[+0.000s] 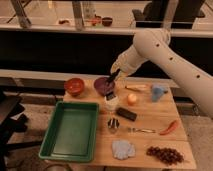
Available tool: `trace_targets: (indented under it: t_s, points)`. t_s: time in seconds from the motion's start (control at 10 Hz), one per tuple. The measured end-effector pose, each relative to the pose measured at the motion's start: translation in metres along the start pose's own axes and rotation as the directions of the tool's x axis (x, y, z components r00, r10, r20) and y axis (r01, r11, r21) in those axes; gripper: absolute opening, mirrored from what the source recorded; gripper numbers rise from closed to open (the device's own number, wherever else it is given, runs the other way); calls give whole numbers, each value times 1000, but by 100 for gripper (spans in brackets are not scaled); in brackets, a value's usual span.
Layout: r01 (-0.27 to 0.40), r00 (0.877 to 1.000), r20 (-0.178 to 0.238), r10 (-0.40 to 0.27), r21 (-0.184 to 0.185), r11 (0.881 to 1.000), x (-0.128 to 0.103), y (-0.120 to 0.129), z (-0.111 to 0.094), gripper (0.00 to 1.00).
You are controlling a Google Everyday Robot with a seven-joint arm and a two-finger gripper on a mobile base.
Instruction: Place brush in paper cup
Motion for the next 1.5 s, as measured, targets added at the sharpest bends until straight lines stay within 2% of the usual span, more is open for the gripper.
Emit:
trace_targets:
  t_s: [0.5, 0.9, 1.5]
  points:
    - [-10, 1000, -16, 10, -8, 1000, 15, 9, 12, 0]
    - [-20, 999, -25, 20, -30, 999, 23, 19, 23, 0]
    - [-12, 1000, -30, 9, -77, 997, 16, 22, 25, 0]
